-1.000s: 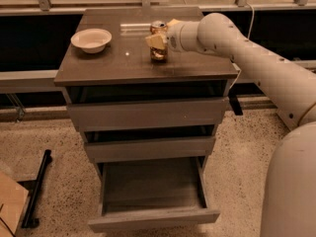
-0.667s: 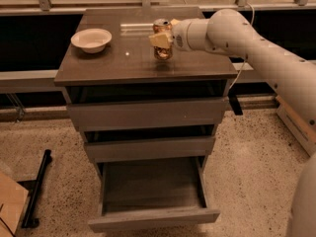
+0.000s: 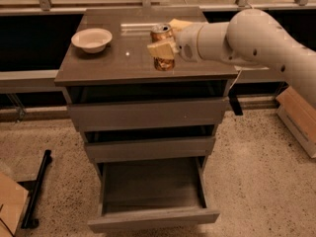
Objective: Place orange can into bottom drawer
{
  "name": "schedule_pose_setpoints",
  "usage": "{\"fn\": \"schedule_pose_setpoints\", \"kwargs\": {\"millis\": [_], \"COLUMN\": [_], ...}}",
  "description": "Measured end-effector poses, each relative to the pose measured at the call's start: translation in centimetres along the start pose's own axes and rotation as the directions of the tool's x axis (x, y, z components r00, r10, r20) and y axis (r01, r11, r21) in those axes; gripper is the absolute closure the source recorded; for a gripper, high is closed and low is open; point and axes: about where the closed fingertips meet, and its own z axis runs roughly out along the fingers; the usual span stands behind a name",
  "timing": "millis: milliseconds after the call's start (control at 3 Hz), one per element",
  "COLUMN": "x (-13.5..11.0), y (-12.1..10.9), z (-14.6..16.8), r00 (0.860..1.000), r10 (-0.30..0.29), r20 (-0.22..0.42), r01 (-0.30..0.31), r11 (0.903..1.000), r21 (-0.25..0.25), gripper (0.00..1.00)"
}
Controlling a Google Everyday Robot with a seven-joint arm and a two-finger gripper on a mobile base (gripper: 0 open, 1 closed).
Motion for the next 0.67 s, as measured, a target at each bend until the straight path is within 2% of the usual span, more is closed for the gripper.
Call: {"fn": "schedule_pose_setpoints", "kwargs": {"millis": [333, 667], "x": [2.3, 6.4], "y": [5.4, 9.0], "z": [-1.6, -1.5], "r00": [0.999, 0.999], "r10": [-0.035, -0.052], "r20": [0.001, 0.012], "r01": [0.035, 0.054], "r11": [0.9909, 0.9737], "r21": [-0.13, -0.222], "gripper": [1.0, 1.0]}}
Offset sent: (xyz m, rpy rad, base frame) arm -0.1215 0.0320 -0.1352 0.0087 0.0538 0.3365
